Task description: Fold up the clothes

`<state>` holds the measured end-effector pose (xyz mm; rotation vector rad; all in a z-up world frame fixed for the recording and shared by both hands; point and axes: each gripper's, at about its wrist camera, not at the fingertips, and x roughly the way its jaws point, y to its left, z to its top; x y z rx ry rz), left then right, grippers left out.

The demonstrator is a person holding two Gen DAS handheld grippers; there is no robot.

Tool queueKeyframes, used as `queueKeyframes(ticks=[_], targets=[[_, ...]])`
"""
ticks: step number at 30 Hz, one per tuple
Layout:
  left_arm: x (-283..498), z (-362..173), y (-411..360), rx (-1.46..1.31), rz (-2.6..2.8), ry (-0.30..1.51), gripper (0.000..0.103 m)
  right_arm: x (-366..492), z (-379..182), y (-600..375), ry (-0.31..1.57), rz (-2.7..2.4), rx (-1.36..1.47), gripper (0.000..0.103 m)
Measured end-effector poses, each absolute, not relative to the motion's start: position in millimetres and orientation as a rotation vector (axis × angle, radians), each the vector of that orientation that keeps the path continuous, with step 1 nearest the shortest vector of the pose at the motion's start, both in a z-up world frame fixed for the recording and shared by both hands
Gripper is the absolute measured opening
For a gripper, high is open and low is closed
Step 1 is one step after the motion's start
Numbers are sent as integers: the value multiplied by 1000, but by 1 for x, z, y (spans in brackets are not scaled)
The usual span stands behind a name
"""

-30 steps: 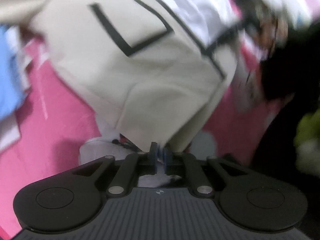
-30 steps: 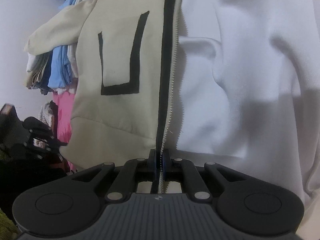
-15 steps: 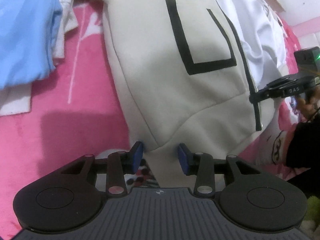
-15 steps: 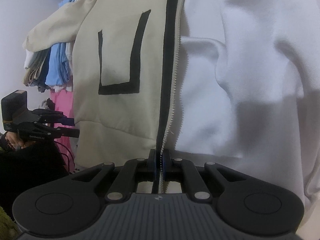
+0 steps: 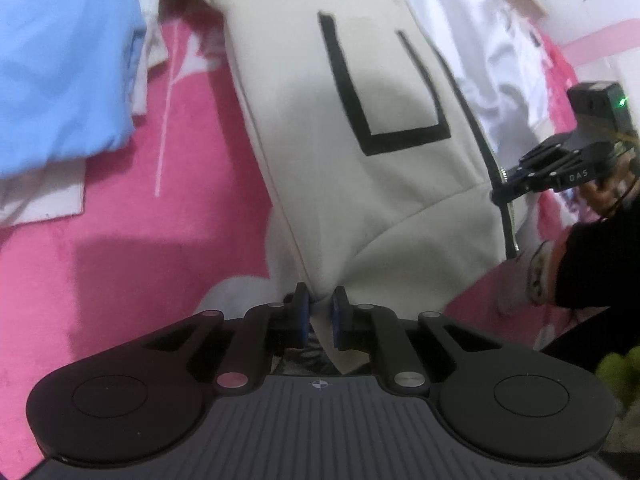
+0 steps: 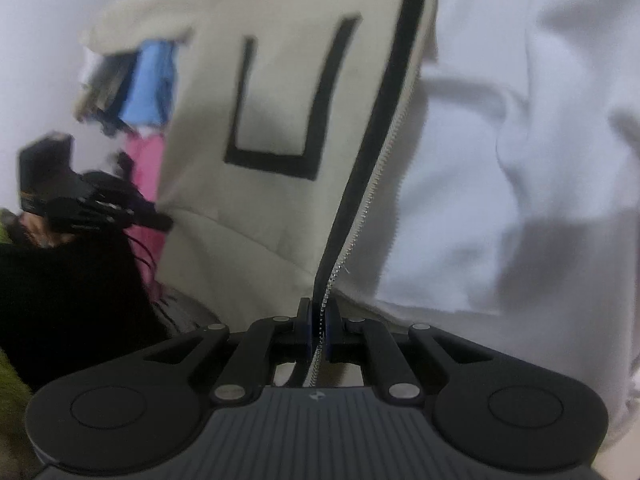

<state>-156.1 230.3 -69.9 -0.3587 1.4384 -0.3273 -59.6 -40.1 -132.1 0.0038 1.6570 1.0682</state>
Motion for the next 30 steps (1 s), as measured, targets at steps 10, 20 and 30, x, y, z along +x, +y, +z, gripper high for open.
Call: queueKeyframes(ticks=[10, 20, 30], targets=[[-154, -75, 216, -260, -383, 1482, 9, -63, -130, -33, 1658, 1054, -112, 6], [-155, -85, 198, -49, -417, 1477, 11, -84, -127, -16, 1534, 1092, -313, 6], [-166, -64, 228, -42, -350, 1483, 27, -81, -100, -28, 1439, 1077, -444, 25]])
